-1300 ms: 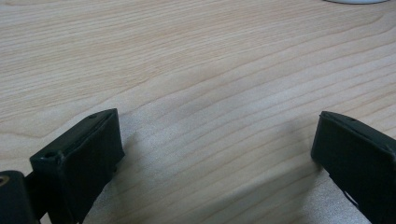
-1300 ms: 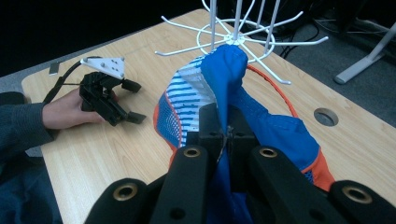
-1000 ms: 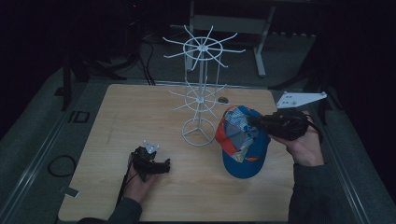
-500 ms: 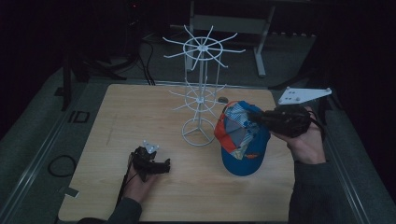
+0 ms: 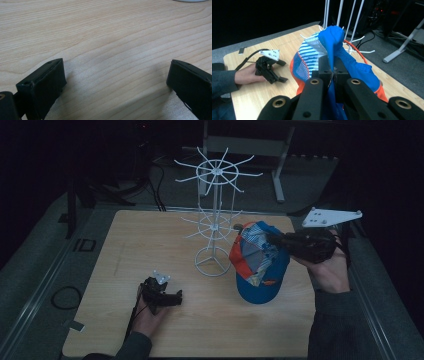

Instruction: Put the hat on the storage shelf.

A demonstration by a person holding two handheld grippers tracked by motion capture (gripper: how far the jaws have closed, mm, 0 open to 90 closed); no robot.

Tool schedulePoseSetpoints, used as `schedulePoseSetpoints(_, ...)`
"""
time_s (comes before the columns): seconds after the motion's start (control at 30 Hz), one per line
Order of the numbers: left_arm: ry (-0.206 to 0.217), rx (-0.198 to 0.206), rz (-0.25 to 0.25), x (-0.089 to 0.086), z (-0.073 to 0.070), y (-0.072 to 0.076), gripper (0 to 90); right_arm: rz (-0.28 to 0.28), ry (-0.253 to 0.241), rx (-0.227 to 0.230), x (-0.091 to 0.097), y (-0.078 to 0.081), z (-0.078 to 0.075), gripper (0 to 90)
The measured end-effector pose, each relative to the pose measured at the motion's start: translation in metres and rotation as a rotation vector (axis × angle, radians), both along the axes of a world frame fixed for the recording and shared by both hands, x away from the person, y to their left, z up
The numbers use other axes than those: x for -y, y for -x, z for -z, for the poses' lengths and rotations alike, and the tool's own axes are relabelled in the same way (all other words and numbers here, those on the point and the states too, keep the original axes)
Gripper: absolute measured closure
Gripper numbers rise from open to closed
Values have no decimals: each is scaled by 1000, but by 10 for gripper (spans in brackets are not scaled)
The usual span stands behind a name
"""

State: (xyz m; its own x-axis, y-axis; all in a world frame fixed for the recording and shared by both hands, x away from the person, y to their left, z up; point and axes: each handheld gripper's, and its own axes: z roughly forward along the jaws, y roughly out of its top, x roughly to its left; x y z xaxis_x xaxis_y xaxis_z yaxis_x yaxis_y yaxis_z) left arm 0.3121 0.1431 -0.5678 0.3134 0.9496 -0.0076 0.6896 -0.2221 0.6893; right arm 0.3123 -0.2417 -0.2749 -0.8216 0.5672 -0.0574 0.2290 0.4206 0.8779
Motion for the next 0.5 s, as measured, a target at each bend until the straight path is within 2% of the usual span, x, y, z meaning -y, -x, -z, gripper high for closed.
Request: schedulePoseSetpoints(0.5, 1, 1, -1, 0, 0, 0, 24, -3, -38, 30, -2, 0, -11, 879)
